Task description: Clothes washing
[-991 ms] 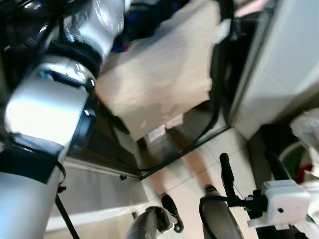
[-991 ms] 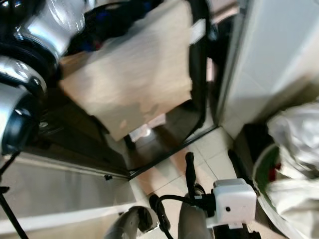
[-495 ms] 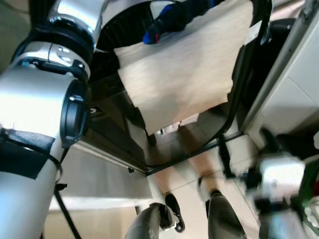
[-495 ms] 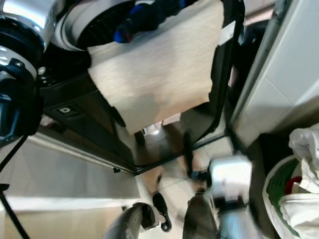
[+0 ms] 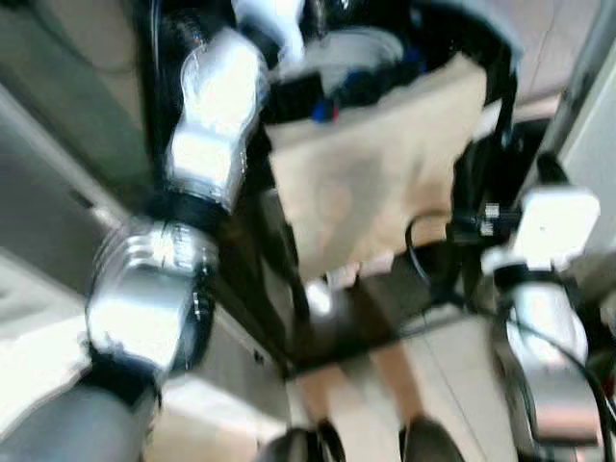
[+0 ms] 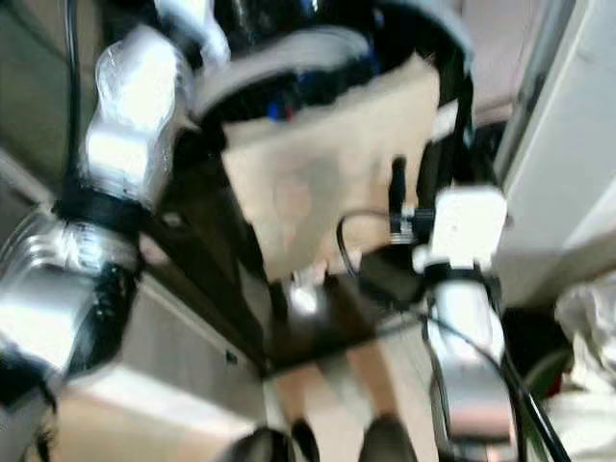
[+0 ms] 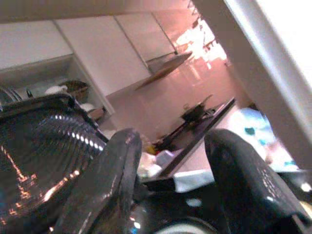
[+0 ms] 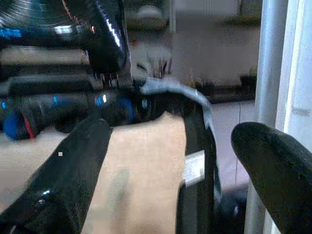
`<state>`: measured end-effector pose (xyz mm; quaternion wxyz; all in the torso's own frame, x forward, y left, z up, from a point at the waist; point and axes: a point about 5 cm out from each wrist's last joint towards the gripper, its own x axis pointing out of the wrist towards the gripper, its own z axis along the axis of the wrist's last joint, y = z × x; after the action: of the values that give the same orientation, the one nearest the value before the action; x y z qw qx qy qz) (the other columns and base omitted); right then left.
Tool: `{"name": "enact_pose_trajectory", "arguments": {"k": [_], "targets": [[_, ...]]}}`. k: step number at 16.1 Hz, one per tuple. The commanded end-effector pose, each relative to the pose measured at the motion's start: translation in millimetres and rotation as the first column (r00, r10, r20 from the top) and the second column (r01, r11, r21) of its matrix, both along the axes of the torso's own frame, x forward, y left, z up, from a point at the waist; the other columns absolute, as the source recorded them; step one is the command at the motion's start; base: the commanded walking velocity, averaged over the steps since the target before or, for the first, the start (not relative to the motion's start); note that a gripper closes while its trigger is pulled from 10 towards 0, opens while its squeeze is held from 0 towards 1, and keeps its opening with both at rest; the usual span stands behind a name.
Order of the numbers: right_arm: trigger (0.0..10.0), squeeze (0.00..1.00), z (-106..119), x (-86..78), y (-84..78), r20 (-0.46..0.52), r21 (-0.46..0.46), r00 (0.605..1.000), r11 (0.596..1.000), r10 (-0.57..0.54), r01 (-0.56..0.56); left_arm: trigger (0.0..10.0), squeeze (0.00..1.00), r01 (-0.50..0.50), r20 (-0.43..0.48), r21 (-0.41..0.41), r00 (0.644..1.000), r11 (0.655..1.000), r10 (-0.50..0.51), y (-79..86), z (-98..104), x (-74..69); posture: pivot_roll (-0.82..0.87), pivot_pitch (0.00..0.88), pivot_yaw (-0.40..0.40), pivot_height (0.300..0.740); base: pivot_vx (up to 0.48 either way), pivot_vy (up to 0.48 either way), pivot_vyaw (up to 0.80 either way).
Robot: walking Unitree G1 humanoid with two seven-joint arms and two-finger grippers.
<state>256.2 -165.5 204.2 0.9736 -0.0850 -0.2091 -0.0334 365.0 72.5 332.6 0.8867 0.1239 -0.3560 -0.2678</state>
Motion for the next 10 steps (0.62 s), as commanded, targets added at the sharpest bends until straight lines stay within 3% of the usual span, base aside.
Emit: {"name": "enact_pose_trajectory", "arguments": {"k": [1, 2, 3, 5, 8, 9, 10], "targets": [[10.0, 0.47, -1, 5.0, 1.5, 0.003, 0.024, 1.000, 1.000, 0.012, -0.012, 10.0, 0.00, 0.033, -0.014, -0.027, 0.999, 0.999, -0.033, 1.1, -2, -12.9, -0.24, 0.000, 0.187, 0.740, 0.000, 0.000, 0.00], [10.0, 0.47, 0, 9.9, 1.6, 0.009, 0.024, 1.000, 1.000, 0.019, -0.019, 10.0, 0.00, 0.074, -0.038, -0.027, 0.996, 0.997, -0.075, -0.7, -13, -27.6, -0.23, 0.000, 0.175, 0.740, 0.000, 0.000, 0.00], [10.0, 0.48, -1, 14.1, 1.4, 0.007, 0.023, 1.000, 0.999, 0.024, -0.024, 10.0, 0.00, 0.095, -0.076, 0.038, 0.993, 0.995, -0.091, -2.6, -34, -36.3, -0.21, 0.000, 0.165, 0.740, 0.000, 0.000, 0.00], [10.0, 0.51, -2, 19.8, 2.9, 0.012, 0.029, 0.999, 0.998, 0.047, -0.047, 10.0, 0.00, 0.115, -0.152, 0.082, 0.983, 0.990, -0.101, -7.2, -59, -45.3, -0.20, 0.000, 0.156, 0.740, 0.000, -0.240, 0.34], [10.0, 0.53, -3, 26.1, 8.3, 0.014, 0.024, 0.997, 0.997, 0.072, -0.073, 10.0, 0.00, 0.085, -0.212, 0.086, 0.975, 0.993, -0.065, -13.4, -69, -49.9, -0.19, 0.000, 0.149, 0.740, 0.000, -0.480, 0.64], [10.0, 0.46, -6, 28.7, 8.6, 0.001, 0.004, 0.998, 0.998, 0.061, -0.061, 10.0, 0.00, 0.061, -0.224, 0.083, 0.974, 0.995, -0.041, -12.2, -71, -46.8, -0.19, 0.000, 0.144, 0.740, 0.000, -0.480, 0.00], [10.0, 0.46, -7, 29.2, 8.0, -0.008, 0.000, 0.999, 0.999, 0.054, -0.054, 10.0, 0.00, 0.058, -0.226, 0.080, 0.973, 0.995, -0.038, -12.2, -72, -46.2, -0.19, 0.000, 0.144, 0.740, 0.000, -0.480, 0.00]]}}
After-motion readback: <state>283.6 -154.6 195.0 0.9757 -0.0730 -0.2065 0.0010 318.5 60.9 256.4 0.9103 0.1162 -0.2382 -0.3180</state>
